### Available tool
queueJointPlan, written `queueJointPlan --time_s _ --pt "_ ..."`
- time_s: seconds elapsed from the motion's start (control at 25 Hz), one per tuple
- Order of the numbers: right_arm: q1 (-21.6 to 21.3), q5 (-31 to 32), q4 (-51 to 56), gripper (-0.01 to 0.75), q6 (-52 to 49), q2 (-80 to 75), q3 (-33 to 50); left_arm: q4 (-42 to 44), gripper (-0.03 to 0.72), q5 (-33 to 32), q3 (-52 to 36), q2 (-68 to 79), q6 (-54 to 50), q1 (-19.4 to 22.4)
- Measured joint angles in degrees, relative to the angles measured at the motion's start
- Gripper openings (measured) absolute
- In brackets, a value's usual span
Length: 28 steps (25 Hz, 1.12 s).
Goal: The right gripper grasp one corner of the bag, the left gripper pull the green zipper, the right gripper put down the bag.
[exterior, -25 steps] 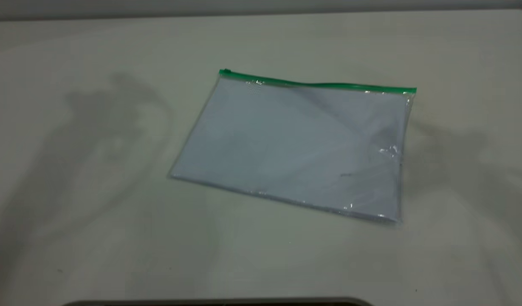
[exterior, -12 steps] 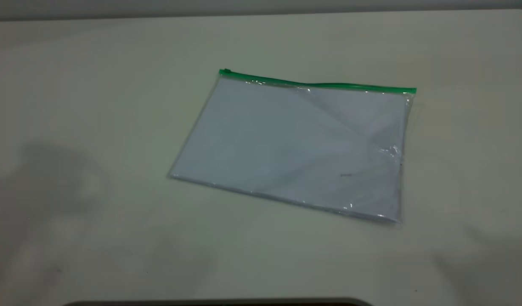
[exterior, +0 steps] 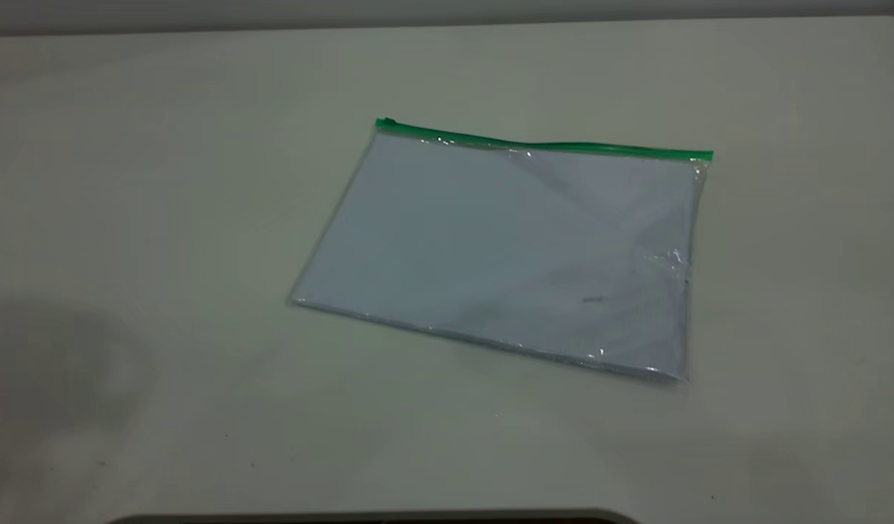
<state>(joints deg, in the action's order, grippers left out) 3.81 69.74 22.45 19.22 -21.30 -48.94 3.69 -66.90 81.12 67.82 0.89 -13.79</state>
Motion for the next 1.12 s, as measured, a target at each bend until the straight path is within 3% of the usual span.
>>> queueJointPlan --time_s 0.68,1.12 --pt "0.0 -2.95 -8.35 0.574 0.34 19.29 19.9 0.0 0.523 0.0 0.0 0.0 0.0 0.0" --pt "0.0 -3.46 -9.26 0.574 0.34 22.25 21.17 0.0 0.523 0.0 0.0 0.0 -0.01 0.0"
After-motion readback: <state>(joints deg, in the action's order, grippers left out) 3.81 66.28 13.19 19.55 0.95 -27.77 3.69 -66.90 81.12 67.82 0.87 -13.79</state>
